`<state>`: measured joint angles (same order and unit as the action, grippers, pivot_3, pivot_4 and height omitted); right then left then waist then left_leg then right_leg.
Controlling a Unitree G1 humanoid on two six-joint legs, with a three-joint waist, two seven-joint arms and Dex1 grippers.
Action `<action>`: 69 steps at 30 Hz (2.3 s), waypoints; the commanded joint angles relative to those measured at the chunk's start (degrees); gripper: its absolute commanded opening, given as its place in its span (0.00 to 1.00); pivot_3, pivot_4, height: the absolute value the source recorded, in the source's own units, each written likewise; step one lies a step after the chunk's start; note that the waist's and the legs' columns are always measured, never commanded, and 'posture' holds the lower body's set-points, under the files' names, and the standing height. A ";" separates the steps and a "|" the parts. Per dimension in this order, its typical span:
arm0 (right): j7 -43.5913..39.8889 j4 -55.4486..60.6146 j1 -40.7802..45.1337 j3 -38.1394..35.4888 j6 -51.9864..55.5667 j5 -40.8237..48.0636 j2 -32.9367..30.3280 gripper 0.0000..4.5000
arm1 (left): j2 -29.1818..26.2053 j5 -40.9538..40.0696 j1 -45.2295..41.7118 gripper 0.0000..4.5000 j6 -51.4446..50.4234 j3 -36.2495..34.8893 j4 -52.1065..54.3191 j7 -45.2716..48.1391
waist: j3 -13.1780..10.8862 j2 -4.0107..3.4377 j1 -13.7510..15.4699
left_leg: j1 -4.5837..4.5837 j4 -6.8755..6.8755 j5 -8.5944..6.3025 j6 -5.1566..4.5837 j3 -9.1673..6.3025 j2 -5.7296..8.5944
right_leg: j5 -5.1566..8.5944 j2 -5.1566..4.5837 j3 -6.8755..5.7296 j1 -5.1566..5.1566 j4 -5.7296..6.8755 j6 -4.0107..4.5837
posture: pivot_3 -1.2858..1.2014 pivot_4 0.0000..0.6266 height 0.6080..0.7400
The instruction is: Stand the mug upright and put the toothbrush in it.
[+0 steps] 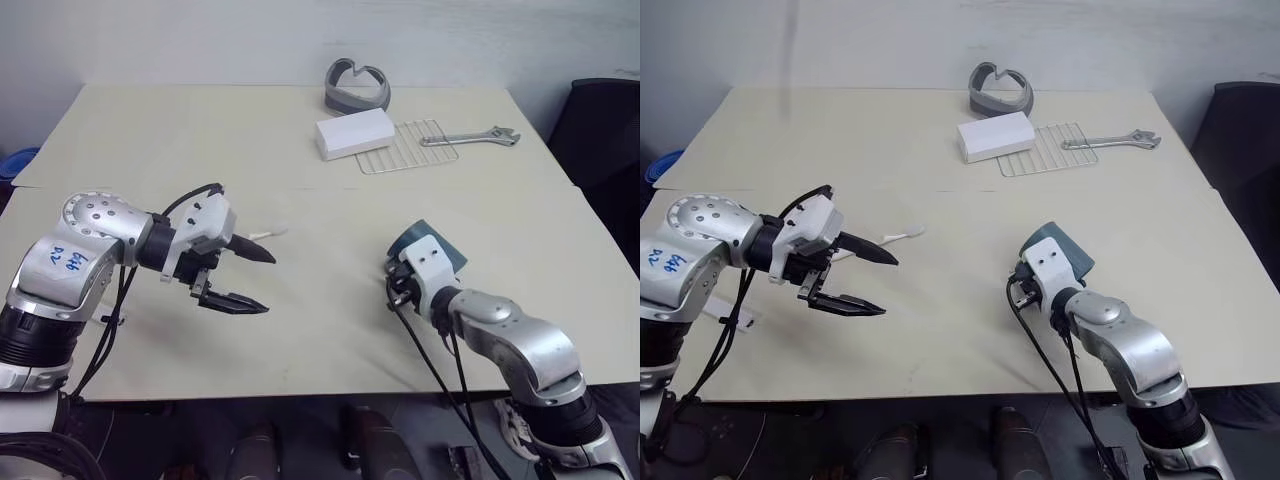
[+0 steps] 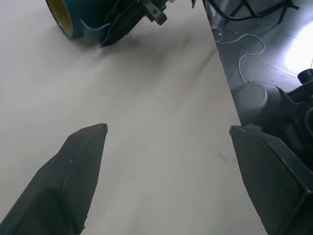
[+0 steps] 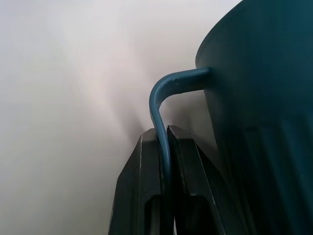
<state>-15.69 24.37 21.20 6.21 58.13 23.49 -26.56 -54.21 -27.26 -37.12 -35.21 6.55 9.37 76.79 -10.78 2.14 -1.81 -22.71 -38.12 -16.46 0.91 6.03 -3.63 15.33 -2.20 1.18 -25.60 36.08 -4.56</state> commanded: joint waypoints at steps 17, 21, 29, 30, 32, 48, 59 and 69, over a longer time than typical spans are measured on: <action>-24.50 -33.84 8.69 4.83 -37.81 2.95 30.22 0.02 | -6.26 -5.27 6.08 0.94 -7.41 -15.51 1.57 -6.53 | -0.01 -0.02 -0.27 | 0.26 0.08 0.00 0.12 0.08 -0.06 | 0.07 -0.05 0.01 0.01 0.40 0.13 | 0.52 0.24 1.00; -27.11 -31.56 6.10 4.72 -34.51 4.30 28.94 0.02 | -6.26 -4.91 4.65 0.94 -7.30 -14.35 1.26 -6.08 | -0.01 -0.01 -0.20 | 0.30 0.08 -0.05 0.22 0.16 -0.07 | 0.08 -0.10 -0.01 0.01 0.42 0.13 | 0.52 0.24 1.00; -26.36 -22.76 1.99 3.43 -29.62 4.55 22.65 0.14 | -5.50 -3.92 1.38 0.94 -5.99 -11.01 -0.97 -4.67 | -0.01 -0.01 -0.21 | 0.43 0.08 -0.07 0.28 0.20 -0.09 | 0.14 -0.08 -0.02 0.01 0.56 0.24 | 0.52 0.24 1.00; -25.93 -21.66 1.45 3.31 -29.28 4.51 21.95 0.19 | -5.22 -3.75 0.85 0.94 -5.66 -10.44 -1.39 -4.47 | -0.01 -0.01 -0.19 | 0.43 0.08 -0.06 0.28 0.19 -0.09 | 0.14 -0.08 -0.02 0.01 0.56 0.24 | 0.52 0.24 1.00; -25.19 -19.89 0.53 2.92 -28.50 4.94 21.12 0.32 | -4.74 -3.39 0.00 0.94 -5.04 -9.49 -2.14 -4.16 | -0.01 -0.01 -0.13 | 0.42 0.08 -0.06 0.29 0.20 -0.08 | 0.14 -0.09 -0.01 0.01 0.55 0.24 | 0.52 0.24 1.00; -16.47 -3.35 -7.87 2.66 -22.80 -4.93 6.35 0.87 | -0.84 -0.71 -3.40 0.94 -0.82 -5.32 -6.59 -2.12 | -0.01 -0.01 0.00 | 0.40 0.08 -0.07 0.29 0.24 -0.07 | 0.14 -0.04 0.08 0.00 0.46 0.23 | 0.52 0.24 1.00; -25.06 25.88 -17.91 -25.74 -5.09 23.06 -11.68 0.87 | -1.39 10.74 -6.00 0.94 12.25 -1.75 -24.04 -0.93 | -0.06 -0.09 0.06 | 0.49 0.13 -0.07 0.26 0.27 -0.06 | 0.13 0.09 0.27 0.01 0.42 0.20 | 0.52 0.24 1.00; -28.62 25.61 -15.74 -39.49 -3.00 45.11 -33.21 0.87 | 6.21 24.56 -19.85 0.94 30.68 5.47 -53.87 0.07 | 0.00 0.09 0.37 | 0.36 0.11 -0.10 0.16 0.18 -0.08 | 0.21 0.26 0.58 0.18 -0.27 0.37 | 0.52 0.24 1.00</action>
<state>-44.40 50.11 5.38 -31.96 56.12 67.09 -58.71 -48.77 -4.59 -54.53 -7.74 11.81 -40.79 77.20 -10.78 2.24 -1.44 -22.37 -38.01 -16.59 1.03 6.21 -3.70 15.52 -1.95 1.77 -25.42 35.77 -4.22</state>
